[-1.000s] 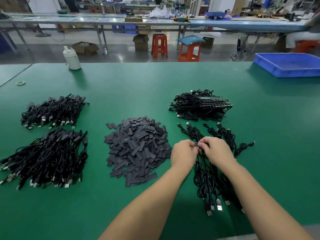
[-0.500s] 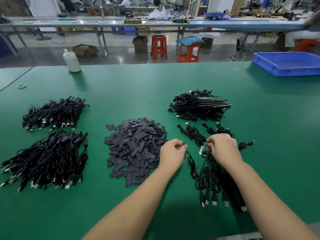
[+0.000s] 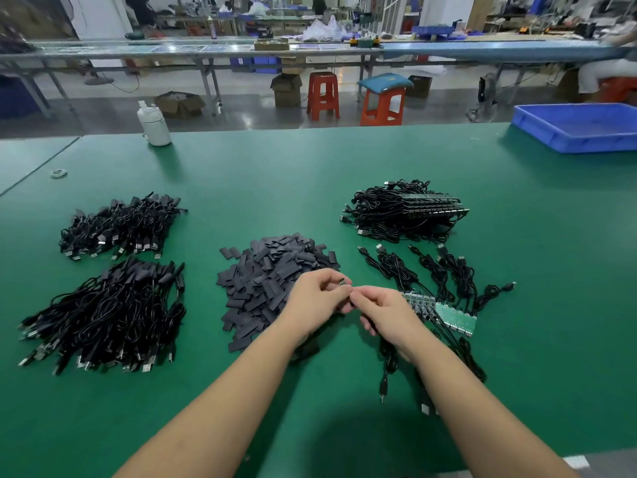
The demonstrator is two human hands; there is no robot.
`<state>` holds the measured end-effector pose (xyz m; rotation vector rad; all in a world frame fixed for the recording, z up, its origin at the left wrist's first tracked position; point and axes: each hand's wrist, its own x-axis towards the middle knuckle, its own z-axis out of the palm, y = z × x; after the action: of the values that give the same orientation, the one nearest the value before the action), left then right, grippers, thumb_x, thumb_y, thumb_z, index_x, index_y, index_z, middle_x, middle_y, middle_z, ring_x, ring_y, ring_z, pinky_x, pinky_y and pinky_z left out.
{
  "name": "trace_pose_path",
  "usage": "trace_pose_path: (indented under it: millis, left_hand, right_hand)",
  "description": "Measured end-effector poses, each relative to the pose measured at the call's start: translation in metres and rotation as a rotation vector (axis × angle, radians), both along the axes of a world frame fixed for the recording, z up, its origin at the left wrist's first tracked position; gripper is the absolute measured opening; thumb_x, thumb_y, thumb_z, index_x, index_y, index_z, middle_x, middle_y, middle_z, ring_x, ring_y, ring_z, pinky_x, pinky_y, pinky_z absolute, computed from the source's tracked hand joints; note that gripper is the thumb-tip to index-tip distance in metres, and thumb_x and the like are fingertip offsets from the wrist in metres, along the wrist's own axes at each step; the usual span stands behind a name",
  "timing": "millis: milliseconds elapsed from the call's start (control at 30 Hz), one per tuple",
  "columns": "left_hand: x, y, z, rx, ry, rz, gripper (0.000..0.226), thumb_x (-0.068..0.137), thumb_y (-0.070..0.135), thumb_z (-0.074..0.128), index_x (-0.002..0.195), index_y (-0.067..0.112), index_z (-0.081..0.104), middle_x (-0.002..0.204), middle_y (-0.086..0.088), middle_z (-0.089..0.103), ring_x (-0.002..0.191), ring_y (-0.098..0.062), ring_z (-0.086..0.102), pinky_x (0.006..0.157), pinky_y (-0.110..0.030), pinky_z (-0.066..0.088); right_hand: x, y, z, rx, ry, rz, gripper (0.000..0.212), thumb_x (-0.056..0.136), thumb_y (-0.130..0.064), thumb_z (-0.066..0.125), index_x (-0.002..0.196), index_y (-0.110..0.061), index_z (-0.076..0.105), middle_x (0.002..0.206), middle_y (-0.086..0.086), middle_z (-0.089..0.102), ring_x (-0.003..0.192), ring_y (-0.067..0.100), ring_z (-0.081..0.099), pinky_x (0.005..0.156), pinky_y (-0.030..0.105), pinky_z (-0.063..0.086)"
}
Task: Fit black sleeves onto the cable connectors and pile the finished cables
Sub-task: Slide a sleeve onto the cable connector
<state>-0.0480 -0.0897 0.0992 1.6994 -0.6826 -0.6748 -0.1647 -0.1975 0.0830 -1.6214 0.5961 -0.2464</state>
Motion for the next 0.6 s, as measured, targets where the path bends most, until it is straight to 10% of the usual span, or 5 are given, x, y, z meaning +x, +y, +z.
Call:
trace_pose_path:
  millis: [167, 467, 600]
  left_hand:
    - [0.028, 0.035, -0.01, 0.217, -0.312, 0.05, 0.001, 0.088, 0.028, 0.069, 0.088, 0.028, 0.07, 0.072, 0.009, 0.064, 0.063, -0.006, 0.054, 0.063, -0.02, 0.046]
    - [0.028, 0.084, -0.045, 0.76, -0.901, -0.434, 0.04, 0.08, 0.055, 0.069, 0.109, 0.03, 0.054, 0.101, 0.009, 0.053, 0.095, -0.017, 0.057, 0.071, -0.031, 0.04]
    - [0.025, 0.084, -0.049, 0.695, -0.972, -0.391, 0.028, 0.088, 0.044, 0.062, 0.109, 0.028, 0.053, 0.103, 0.008, 0.055, 0.097, -0.018, 0.058, 0.07, -0.029, 0.04]
  right_hand:
    - [0.017, 0.01, -0.006, 0.072, -0.024, -0.195, 0.017, 0.1, -0.018, 0.058, 0.099, -0.015, 0.074, 0.082, -0.001, 0.075, 0.051, 0.006, 0.045, 0.049, 0.019, 0.04]
    - [0.019, -0.029, 0.01, 0.829, -0.402, -0.511, 0.015, 0.101, -0.014, 0.054, 0.1, -0.005, 0.066, 0.079, 0.003, 0.067, 0.061, 0.01, 0.057, 0.062, 0.027, 0.056]
    - [0.014, -0.035, 0.016, 0.415, -0.252, -0.473, 0.017, 0.103, -0.014, 0.053, 0.108, -0.001, 0.064, 0.089, 0.006, 0.069, 0.075, 0.015, 0.068, 0.084, 0.036, 0.058]
